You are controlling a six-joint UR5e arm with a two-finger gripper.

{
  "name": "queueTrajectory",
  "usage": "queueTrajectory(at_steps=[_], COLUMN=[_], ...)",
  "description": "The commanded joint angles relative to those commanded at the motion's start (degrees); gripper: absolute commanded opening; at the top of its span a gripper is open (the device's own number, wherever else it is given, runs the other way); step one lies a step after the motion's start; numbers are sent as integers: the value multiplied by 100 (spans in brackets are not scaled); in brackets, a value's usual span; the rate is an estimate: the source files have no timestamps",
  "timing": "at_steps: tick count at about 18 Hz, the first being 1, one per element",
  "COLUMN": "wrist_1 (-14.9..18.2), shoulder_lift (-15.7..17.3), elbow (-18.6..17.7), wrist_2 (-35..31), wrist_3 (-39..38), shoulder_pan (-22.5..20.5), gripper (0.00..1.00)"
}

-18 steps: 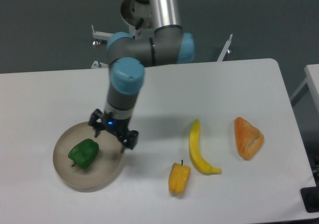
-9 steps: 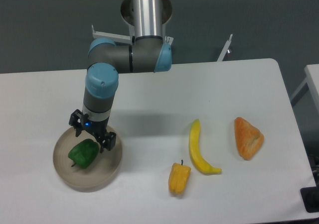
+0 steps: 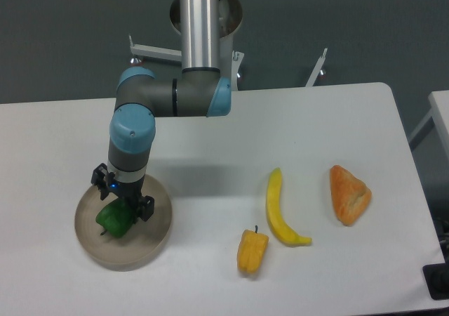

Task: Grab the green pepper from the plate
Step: 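Close the gripper on the green pepper and lift it off the plate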

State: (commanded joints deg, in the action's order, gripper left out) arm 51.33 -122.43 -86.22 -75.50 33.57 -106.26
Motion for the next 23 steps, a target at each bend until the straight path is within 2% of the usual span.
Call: queueTrajectory(at_steps=[2,3,5,10,13,14,18,23], wrist_1=[0,0,0,9,44,114,570,1264], shoulder_lift=[-35,-44,-53,-44,44,183,439,413], elbow=[35,44,44,79,202,289,422,1010], wrist_2=[9,9,9,9,0,-17,-18,-26], wrist_3=[9,26,35,44,175,376,1096,1994], shoulder_pan=[0,0,0,0,-44,-166,-886,-1598], gripper=[54,46,37,29,29,29,29,29])
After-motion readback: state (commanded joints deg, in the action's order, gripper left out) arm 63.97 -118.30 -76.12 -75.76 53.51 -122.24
